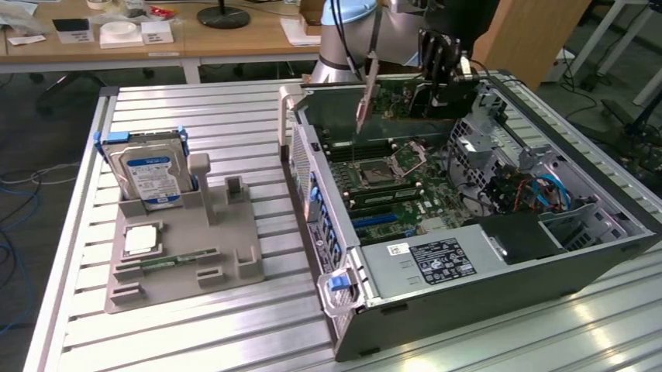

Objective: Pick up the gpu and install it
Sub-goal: 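Insert the gpu into the slot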

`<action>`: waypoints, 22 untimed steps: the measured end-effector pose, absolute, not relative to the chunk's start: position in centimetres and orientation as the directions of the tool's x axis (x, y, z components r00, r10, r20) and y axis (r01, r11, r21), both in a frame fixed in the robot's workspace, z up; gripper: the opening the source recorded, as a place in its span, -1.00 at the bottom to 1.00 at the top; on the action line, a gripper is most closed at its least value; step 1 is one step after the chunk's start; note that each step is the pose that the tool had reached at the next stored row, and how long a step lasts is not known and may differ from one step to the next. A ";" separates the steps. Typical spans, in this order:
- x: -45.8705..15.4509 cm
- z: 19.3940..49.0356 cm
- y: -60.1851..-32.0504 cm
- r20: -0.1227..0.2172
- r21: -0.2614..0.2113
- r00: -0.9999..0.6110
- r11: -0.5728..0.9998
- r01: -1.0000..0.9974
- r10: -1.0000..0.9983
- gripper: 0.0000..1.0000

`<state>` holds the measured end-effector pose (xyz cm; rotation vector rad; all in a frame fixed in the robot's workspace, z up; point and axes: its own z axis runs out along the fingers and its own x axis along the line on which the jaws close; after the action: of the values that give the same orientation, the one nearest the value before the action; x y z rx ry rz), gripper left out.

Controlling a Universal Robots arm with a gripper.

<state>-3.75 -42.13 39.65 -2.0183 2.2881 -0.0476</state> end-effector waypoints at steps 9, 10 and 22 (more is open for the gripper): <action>-3.7 39.5 -42.1 -0.047 -0.085 -0.041 0.045 -0.995 -0.998 -0.44; -3.7 39.5 -42.1 -0.047 -0.085 -0.041 0.045 -0.995 -0.998 -0.44; -3.7 39.5 -42.4 -0.047 -0.085 -0.041 0.045 -0.995 -0.998 -0.44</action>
<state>-3.74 -42.41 39.46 -2.1087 2.2014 -0.0438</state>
